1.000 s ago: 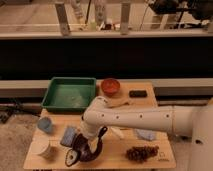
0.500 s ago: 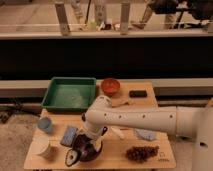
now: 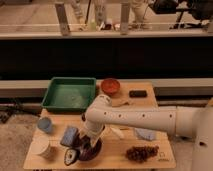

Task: Place brush in tray

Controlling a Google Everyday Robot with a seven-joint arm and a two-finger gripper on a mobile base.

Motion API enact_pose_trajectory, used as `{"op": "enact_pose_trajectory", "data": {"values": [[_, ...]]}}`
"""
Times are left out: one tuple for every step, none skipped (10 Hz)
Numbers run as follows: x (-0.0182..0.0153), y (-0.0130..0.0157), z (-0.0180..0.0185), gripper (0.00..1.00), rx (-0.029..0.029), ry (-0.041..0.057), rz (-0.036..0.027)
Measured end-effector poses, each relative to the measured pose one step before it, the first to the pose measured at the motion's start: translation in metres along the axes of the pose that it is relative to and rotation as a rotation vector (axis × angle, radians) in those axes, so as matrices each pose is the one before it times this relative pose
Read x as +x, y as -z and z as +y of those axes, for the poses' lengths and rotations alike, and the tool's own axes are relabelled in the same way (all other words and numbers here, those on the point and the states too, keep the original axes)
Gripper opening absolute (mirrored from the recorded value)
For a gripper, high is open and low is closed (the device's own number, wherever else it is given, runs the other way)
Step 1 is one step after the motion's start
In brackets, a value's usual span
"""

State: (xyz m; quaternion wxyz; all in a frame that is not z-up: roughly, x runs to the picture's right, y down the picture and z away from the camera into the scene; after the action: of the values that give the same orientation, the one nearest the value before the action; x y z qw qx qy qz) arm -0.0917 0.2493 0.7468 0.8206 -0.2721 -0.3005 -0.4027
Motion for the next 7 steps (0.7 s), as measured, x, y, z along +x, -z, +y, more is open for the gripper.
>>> {"op": "enact_pose_trajectory", "data": {"values": [[-0.00036,-0.00192,0.00017,0.57,-0.01477,0.00608,-0.00018],[0.00015,-0.00107,0.00069,0.57,-0.00885,0.00098,0.00067],[0.00010,-0.00208,0.00065,0.57,-0.01584,0.00007,0.00151],[-0.00026,-0.00263,0.00017,0.57,-0.01796,0.00217,0.00101],[-0.00040,-0.00235,-0.00035,0.57,-0.01268,0.00253,-0.00145],[-0.00040,-0.00186,-0.00014,0.57,-0.00743,0.00380,-0.00314],[-0.00030,-0.00224,-0.00005,0.57,-0.00594,0.00773,-0.00683]]}}
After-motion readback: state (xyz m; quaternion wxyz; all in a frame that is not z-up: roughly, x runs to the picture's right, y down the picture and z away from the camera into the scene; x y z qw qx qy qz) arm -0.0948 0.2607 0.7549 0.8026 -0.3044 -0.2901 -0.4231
